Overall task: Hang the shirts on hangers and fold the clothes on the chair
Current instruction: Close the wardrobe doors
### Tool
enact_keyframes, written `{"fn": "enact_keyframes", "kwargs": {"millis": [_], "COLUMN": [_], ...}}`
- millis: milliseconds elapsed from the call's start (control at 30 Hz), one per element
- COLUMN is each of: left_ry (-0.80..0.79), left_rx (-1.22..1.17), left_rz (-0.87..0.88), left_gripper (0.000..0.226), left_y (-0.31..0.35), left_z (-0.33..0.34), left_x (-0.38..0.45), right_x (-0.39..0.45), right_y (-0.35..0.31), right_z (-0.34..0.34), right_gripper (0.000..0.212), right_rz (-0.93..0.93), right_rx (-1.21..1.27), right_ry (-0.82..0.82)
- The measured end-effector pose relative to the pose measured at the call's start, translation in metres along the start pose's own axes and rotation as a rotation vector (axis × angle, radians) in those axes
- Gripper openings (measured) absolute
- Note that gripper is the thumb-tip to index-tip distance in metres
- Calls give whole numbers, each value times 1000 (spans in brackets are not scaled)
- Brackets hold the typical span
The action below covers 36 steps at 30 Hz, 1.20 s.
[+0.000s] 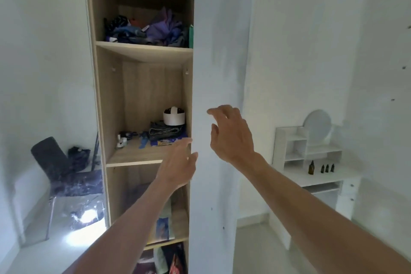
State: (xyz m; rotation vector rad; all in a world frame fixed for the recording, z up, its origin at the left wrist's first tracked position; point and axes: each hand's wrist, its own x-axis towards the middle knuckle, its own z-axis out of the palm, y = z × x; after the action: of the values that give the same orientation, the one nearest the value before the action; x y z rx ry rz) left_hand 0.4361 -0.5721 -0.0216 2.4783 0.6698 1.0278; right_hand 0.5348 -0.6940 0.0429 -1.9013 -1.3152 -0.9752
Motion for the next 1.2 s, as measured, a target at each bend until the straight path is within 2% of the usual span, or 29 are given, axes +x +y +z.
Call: {"fn": "enact_keyframes", "kwargs": {"millis": [67,133,233,300,400,533,633,833,1067,1200], "left_ry": [13,23,6,-13,44,128,181,219,264,300], "left_rx": [-55,-107,-169,-178,-201,-170,-168,-104,-75,-11], "left_rz": [28,60,83,74,27,-13,-1,42,13,-14], "left_gripper": [52,58,72,76,77,88,82,61,59,70], "left_y": [28,53,81,92,97,93,82,45,-22,-80], "left_z": [12,25,43,55,72,81,73,31,-37,-79], "left_x": [13,27,48,58,70,76,75,60,46,52], "right_x": [12,26,47,56,61,67,74,91,112,128], "right_y": [18,36,58,65,71,80,75,42,-26,-71], "right_z": [-12,-20,-25,-25,-20,-17,-9,23,84,124], "right_gripper": [51,59,64,62,54,32,19,29,41,48], "right_rz": [67,171,368,452,418,386,315,132,-53,-75], "right_rx": [24,163,558,713,734,824,849,830,698,608], "right_ry": [147,194,49,-36,-6,79,141,145,95,44]}}
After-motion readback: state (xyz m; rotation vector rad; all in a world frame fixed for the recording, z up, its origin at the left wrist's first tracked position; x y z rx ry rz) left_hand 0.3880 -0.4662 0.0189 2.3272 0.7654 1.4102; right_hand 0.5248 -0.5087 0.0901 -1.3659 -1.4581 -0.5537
